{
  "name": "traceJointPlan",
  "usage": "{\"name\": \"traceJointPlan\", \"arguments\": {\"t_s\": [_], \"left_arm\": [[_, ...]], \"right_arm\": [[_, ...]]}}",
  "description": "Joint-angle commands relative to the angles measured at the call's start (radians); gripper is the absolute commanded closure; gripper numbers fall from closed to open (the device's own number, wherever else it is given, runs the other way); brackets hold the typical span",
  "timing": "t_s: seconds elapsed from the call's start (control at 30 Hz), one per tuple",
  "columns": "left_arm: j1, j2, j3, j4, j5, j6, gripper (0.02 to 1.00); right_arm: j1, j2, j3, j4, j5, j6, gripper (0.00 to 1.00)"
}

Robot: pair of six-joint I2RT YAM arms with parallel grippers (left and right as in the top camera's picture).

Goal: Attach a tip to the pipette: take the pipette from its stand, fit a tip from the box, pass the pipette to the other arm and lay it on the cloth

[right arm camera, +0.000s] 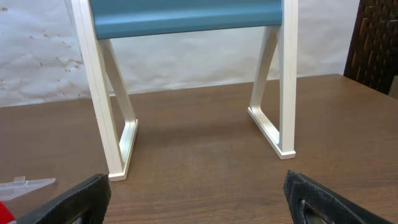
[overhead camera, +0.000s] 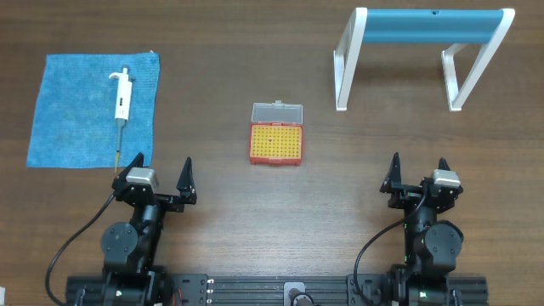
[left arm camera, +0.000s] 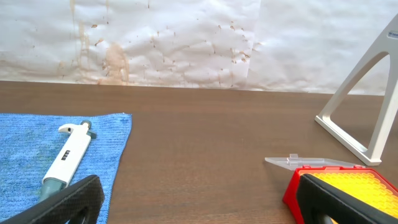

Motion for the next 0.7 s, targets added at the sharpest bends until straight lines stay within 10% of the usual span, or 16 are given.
{"name": "traceJointPlan", "arguments": {"t_s": [0.03, 0.7], "left_arm": [[-0.003, -0.01, -0.002, -0.006, 0.017, 0.002, 0.023], [-0.003, -0.01, -0.002, -0.006, 0.017, 0.002, 0.02]], "right_arm": [[-0.006, -0.007, -0.006, -0.003, -0.016, -0.014, 0.077], [-0.006, -0.003, -0.006, -0.003, -0.016, -0.164, 0.075]]}}
